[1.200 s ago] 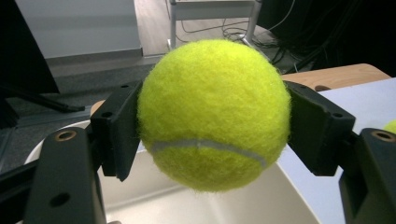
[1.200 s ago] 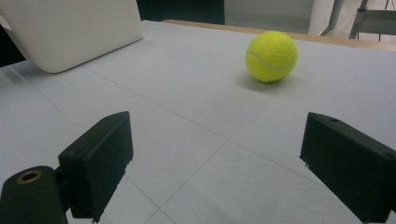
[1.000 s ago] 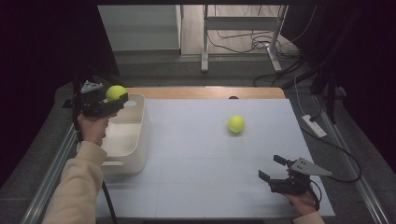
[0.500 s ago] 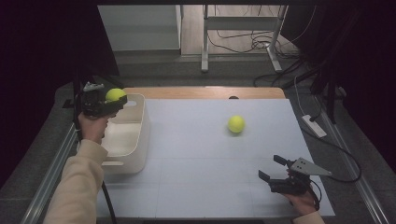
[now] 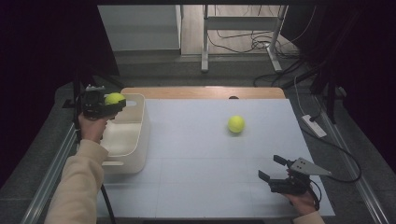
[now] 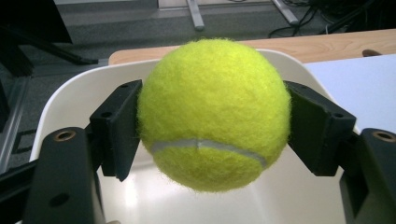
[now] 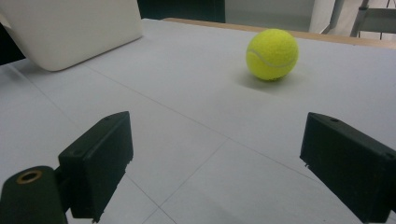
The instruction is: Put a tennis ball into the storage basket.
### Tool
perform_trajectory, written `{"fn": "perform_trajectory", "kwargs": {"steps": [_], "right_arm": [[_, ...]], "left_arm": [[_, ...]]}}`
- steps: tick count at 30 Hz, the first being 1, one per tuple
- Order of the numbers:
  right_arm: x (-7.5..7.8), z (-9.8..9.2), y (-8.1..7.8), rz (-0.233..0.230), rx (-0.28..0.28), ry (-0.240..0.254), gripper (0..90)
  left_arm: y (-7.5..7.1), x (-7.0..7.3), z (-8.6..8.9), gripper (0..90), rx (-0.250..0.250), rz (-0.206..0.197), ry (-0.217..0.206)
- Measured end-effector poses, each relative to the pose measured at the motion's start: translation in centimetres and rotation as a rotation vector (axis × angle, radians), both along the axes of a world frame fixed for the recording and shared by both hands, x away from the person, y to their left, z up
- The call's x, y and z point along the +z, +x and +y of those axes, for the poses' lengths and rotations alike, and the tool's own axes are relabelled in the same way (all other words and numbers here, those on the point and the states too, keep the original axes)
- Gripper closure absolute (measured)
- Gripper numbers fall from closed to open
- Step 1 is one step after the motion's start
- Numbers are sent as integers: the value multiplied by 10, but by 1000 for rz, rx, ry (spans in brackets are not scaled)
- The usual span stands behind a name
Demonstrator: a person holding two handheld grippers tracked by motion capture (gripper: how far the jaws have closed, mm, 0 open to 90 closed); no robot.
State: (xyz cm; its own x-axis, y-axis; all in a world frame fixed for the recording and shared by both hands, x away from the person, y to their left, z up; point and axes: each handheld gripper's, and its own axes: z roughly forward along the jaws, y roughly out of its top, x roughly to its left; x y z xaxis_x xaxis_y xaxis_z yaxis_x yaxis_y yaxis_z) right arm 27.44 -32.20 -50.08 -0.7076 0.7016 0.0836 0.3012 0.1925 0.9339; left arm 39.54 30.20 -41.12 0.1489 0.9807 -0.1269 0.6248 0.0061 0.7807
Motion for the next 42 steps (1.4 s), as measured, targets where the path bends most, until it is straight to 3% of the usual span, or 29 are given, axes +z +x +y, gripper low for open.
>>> {"fn": "perform_trajectory", "kwargs": {"steps": [12,18,27,32,42], "right_arm": [[0,0,0,0,1,-4,96],[0,-1,0,2,-1,0,96],[0,0,1,1,-2,-1,96],[0,0,1,1,-1,-2,96],[0,-1,2,3,-7,6,96]], "left_arm": [[0,-2,-2,260,9,11,30],[-6,6,-4,154,34,-56,26],[-20,20,-15,97,-77,-123,-68],[-28,24,-20,96,-123,-155,-98],[-45,36,-36,96,-253,-227,-199]]}}
